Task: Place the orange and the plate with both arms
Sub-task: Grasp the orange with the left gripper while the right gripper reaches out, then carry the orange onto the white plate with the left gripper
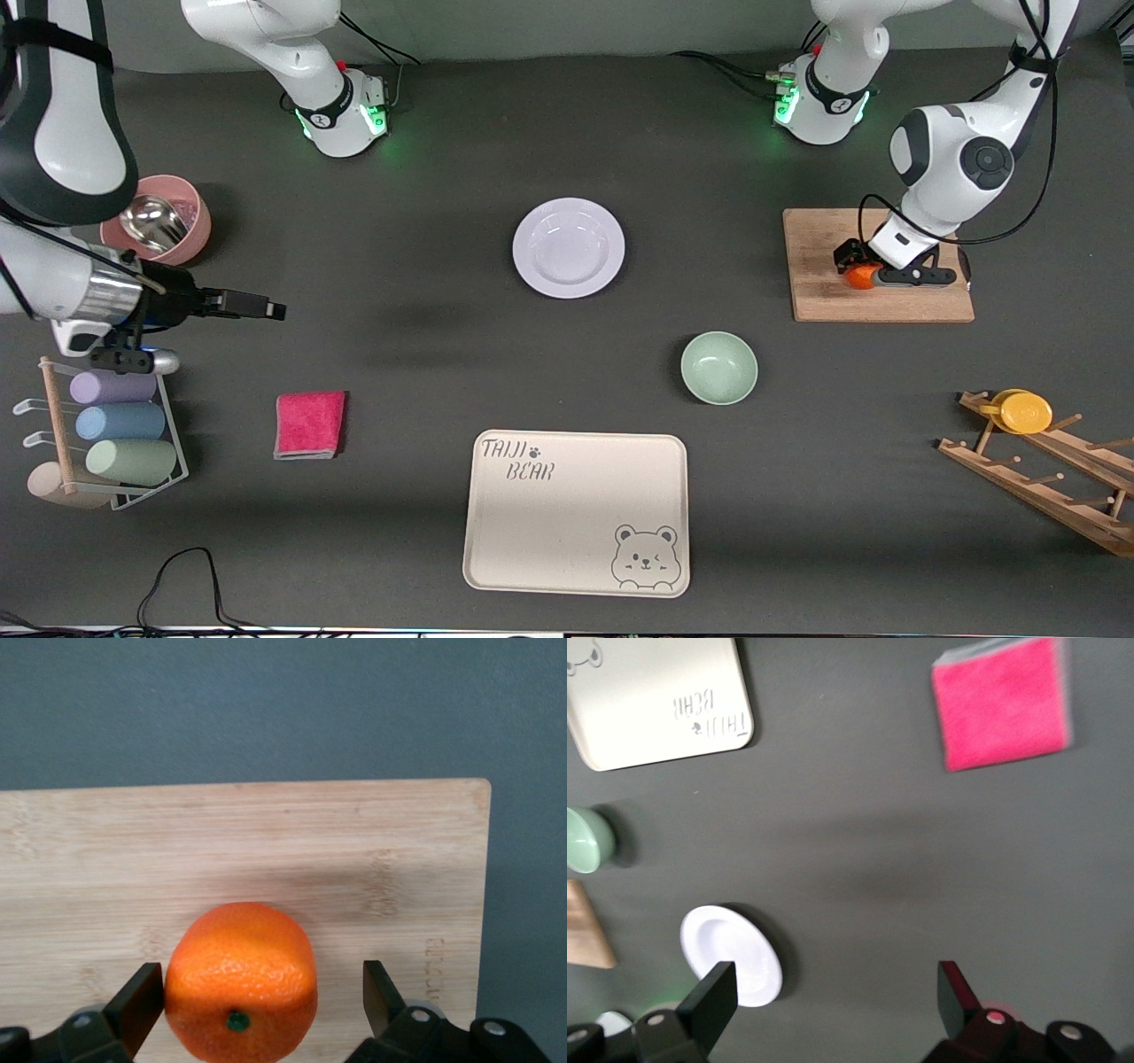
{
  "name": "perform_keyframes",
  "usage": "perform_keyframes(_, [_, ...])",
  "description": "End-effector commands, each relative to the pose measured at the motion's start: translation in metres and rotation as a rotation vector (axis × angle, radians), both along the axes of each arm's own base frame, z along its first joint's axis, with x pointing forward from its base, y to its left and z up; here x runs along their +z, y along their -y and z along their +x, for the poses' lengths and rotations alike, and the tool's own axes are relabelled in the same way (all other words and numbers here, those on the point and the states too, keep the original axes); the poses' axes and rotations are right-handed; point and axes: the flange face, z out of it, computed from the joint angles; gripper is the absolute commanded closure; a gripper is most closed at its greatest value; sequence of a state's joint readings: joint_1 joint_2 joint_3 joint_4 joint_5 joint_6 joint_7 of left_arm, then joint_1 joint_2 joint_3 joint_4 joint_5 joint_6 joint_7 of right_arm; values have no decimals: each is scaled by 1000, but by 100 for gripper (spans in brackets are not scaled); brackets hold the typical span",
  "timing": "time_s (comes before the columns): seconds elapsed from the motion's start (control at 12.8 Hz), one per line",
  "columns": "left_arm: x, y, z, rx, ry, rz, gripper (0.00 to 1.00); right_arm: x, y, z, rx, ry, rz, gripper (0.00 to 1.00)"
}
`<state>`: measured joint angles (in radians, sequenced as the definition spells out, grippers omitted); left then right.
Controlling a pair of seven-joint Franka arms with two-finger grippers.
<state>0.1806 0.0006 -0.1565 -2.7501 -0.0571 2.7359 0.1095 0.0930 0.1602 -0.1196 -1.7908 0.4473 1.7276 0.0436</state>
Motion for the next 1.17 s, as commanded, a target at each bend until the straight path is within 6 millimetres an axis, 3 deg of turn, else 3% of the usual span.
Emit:
perform_keyframes(0.0, [-5,2,-7,0,-10,-2,1,-35,1,-3,-66,-54,116,0])
perform_keyframes(0.16, [-16,3,-9,7,-25,-6,5,-62,4,0,-80,-101,127,0])
perform_keyframes(0.23, [-17,3,-10,9,-26,-6,19,-72,3,3,-86,-114,132,0])
perform_keyframes(0.47, [-18,3,-10,-1,-38,-8,88,-103,-1,7,-114,-154,205,0])
perform_keyframes(0.55, [-18,5,-10,-6,-40,-8,100,-114,-2,9,-128,-170,227,0])
perform_keyframes(0.7, [-15,7,-9,-15,-46,-7,100,-137,1,10,-194,-212,304,0])
perform_keyframes(0.86, [7,12,2,-31,-53,-4,100,-149,-11,10,-217,-233,357,0])
perform_keyframes(1.09, [89,46,44,-72,-132,-9,100,-164,-44,-4,-221,-228,480,0])
